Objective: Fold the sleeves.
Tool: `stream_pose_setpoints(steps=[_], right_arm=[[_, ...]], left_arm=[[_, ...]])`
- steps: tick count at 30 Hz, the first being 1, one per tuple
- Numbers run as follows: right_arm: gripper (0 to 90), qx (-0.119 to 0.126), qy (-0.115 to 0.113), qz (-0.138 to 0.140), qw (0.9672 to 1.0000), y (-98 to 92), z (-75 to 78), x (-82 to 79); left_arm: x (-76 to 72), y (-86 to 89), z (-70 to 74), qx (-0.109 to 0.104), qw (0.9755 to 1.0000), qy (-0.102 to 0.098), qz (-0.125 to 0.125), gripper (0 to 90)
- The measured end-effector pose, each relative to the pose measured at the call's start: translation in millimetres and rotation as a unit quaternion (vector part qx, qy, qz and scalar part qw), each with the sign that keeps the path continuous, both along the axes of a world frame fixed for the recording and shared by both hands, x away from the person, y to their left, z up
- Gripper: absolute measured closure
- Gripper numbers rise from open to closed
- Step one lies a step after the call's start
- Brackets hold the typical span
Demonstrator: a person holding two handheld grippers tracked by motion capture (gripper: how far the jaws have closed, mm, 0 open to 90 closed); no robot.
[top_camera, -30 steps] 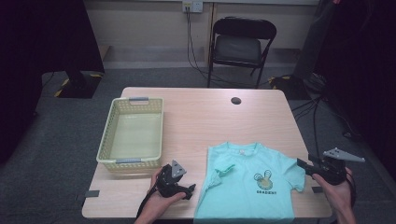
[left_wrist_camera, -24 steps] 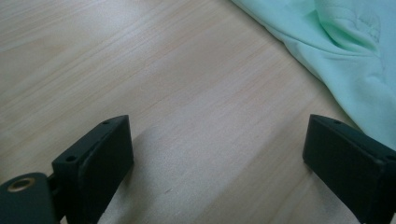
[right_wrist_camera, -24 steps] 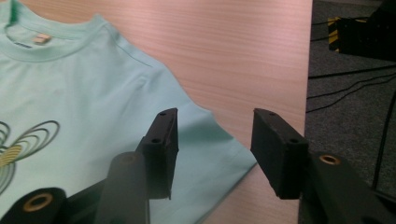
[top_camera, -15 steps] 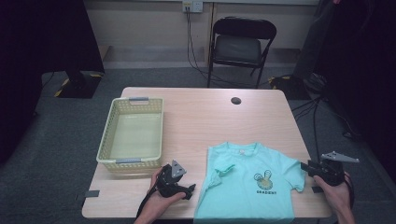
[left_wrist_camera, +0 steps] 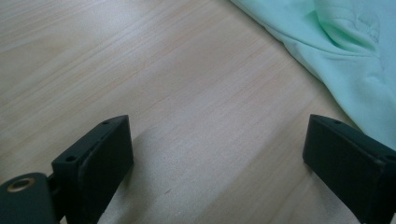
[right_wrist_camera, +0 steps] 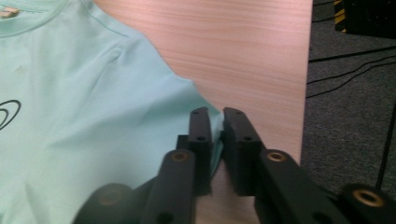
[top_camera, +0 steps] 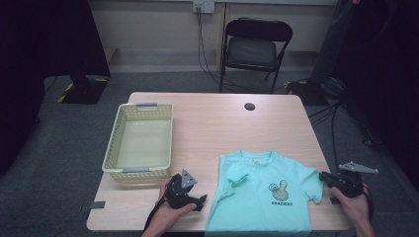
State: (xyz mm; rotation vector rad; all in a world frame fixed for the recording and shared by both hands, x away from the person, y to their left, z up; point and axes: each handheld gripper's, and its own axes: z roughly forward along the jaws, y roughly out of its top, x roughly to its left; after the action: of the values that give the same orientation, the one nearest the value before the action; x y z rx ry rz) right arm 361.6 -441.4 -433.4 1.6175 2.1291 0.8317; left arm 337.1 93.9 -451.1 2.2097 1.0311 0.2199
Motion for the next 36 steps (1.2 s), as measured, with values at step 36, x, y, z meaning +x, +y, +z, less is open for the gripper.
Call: stream_pose_setpoints(steps=[36], right_arm=[[89.2, 0.035, -0.084, 0.018, 0.9956, 22.0, 38.3, -16.3]], left_arm=[[0.7, 0.0, -0.3, -0.002, 1.0, 0.0, -0.001, 7.8]])
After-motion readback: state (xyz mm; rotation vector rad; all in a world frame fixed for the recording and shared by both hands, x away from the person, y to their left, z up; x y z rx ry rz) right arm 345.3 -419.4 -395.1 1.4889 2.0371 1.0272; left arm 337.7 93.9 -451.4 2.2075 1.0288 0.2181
